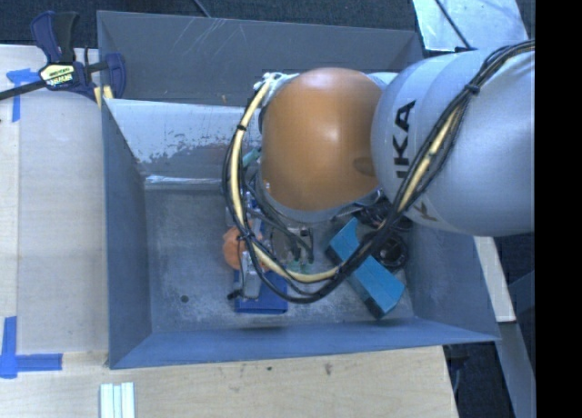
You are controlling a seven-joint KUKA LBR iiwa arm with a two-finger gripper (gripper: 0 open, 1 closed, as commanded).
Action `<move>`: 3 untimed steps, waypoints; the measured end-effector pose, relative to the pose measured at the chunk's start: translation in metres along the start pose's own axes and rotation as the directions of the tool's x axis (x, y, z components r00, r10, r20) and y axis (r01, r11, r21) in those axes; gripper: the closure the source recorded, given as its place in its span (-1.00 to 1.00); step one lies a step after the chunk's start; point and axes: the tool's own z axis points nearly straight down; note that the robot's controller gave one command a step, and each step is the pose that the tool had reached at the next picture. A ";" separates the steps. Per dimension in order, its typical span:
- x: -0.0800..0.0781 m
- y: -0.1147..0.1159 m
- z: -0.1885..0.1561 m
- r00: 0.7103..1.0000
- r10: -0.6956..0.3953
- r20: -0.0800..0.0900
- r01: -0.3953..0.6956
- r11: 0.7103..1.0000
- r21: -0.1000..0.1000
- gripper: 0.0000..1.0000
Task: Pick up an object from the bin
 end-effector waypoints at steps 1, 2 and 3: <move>-0.041 -0.043 0.081 0.996 -0.091 0.005 0.091 0.996 0.000 -1.00; -0.028 -0.073 0.156 0.980 -0.201 0.007 0.201 0.980 -0.002 -1.00; -0.074 -0.076 0.155 0.993 0.122 -0.005 -0.122 0.993 0.000 -1.00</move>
Offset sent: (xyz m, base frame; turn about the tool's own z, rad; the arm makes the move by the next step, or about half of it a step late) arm 0.0254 -0.0746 -0.1580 -0.2031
